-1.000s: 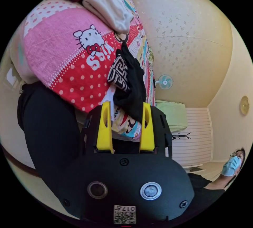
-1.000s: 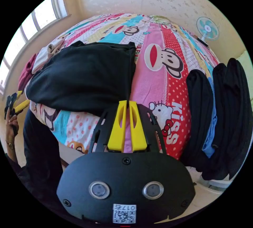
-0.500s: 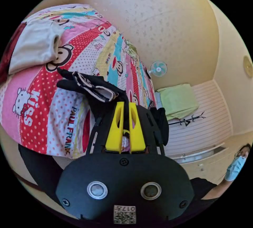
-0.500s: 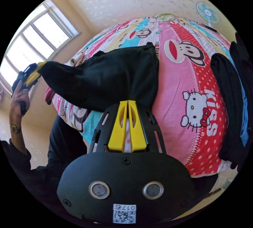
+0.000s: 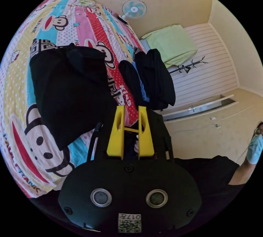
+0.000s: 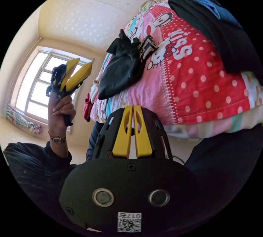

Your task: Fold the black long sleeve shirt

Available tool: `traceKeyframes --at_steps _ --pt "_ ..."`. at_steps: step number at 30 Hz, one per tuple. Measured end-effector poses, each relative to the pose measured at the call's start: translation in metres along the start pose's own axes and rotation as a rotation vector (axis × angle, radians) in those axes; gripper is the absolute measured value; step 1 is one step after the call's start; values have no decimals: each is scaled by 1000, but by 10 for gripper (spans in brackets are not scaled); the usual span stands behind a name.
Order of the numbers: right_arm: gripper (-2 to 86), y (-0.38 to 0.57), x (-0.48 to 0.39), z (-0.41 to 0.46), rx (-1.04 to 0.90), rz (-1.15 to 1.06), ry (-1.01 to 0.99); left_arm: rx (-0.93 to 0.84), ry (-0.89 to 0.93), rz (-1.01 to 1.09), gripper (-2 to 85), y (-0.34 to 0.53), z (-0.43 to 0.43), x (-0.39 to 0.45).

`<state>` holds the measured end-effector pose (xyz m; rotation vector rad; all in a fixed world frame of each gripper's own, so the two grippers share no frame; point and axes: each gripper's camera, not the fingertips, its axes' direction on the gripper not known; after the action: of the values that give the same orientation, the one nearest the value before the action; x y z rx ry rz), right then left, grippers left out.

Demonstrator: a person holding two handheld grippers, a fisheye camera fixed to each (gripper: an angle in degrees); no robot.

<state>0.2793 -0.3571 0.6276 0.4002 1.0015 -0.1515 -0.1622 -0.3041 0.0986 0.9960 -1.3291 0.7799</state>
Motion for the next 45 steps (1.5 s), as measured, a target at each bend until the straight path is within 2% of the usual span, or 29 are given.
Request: traceKeyframes --at_steps 3,5,8,10,12,13,15,18,22,24,27,30,33,34,36,38,41,45 --pt "16 -9 4 -20 -20 -3 -18 186 -158 -155 119 40 -42 -33" --pt "27 -17 3 -35 -35 -3 -24 248 -201 -284 160 59 -58 -61" --pt "55 -23 5 -53 -31 31 -83 206 -175 -397 174 72 -50 -102" --pt "82 -24 9 -65 -11 75 -168 143 -121 -421 154 74 -32 -120" --pt "106 -23 16 -76 16 139 -267 145 -159 -436 41 81 -28 -119" --pt "121 -20 23 -82 36 195 -343 132 -115 -414 39 82 -26 -117" --pt "142 -14 33 -90 61 294 -478 126 98 -421 33 93 -28 -110" --pt "170 -5 38 -97 78 402 -634 135 251 -359 28 111 -45 -80" --pt "169 -10 26 -103 114 409 -842 108 272 -223 23 132 -73 -26" --pt "110 -16 18 -106 109 415 -914 149 279 -134 21 147 -104 9" --pt "79 -25 -17 -132 131 317 -1011 248 290 -10 21 164 -155 46" --pt "64 -38 -75 -175 127 55 -912 289 296 117 27 171 -188 76" --pt "45 -56 -107 -206 130 -127 -709 282 254 124 33 166 -192 86" --pt "37 -69 -112 -216 125 -153 -658 273 270 120 35 163 -190 87" --pt "29 -94 -121 -240 146 -209 -637 256 427 172 22 150 -187 98" --pt "24 -127 -142 -298 246 -338 -581 263 489 225 1 146 -190 110" --pt "27 -157 -165 -400 440 -509 -453 249 399 261 -8 147 -194 125" --pt "34 -183 -149 -509 593 -553 -272 175 345 171 -10 161 -181 104"
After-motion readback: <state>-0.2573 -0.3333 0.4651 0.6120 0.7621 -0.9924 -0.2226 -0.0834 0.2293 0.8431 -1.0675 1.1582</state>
